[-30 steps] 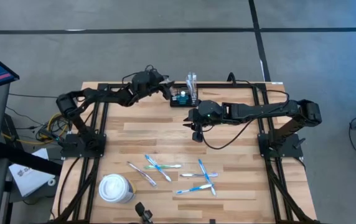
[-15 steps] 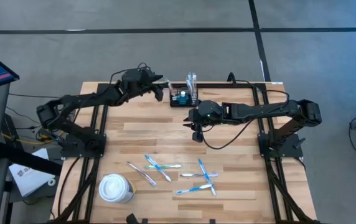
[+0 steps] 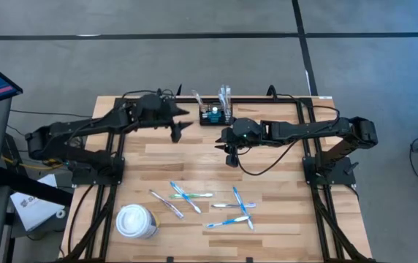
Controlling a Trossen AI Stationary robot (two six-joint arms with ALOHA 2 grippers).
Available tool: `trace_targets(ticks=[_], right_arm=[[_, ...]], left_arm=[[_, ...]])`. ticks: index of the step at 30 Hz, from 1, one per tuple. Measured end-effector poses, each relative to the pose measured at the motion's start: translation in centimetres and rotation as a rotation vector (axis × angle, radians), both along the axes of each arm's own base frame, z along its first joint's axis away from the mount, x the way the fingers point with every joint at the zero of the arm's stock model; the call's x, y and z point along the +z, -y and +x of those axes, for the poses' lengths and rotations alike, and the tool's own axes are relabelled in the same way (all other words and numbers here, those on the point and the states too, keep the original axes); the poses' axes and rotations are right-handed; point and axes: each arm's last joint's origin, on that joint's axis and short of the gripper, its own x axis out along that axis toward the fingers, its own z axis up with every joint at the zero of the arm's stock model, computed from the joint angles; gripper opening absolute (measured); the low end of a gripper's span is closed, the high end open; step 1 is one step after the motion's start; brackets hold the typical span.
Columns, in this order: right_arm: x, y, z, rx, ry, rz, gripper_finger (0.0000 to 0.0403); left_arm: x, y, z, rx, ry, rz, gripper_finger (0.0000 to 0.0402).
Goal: Pick & Place toothbrushing station
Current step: Put the blue toothbrush into the mesh organizer
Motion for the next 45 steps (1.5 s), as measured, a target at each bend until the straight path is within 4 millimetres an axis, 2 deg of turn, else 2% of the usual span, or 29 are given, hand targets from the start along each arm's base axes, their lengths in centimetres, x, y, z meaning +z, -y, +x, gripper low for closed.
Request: trace_targets(ticks=[11, 22, 27, 38, 45], right_arm=[[0.0, 0.0, 0.0, 0.0, 0.0, 0.0, 0.0082], [0.0, 0.0, 0.0, 0.0, 0.0, 0.0, 0.0082], [0.0, 0.0, 0.0, 0.0, 0.001, 0.0, 0.0082], [0.0, 0.0, 0.0, 0.0, 0.0, 0.0, 0.0082], [0.0, 0.0, 0.0, 0.0, 0.0, 0.0, 0.0082]], left_arm=[[-3.1, 6.5, -0.8, -0.278, -0.092, -0.004, 0.0218], [-6.1, 11.9, -1.3, -0.503, -0.164, -0.023, 0.0218], [-7.4, 14.0, -0.3, -0.573, -0.187, -0.036, 0.0218], [-11.6, 18.2, 1.5, -0.687, -0.284, -0.014, 0.0218], [-13.0, 20.0, 2.5, -0.705, -0.329, 0.025, 0.0218]])
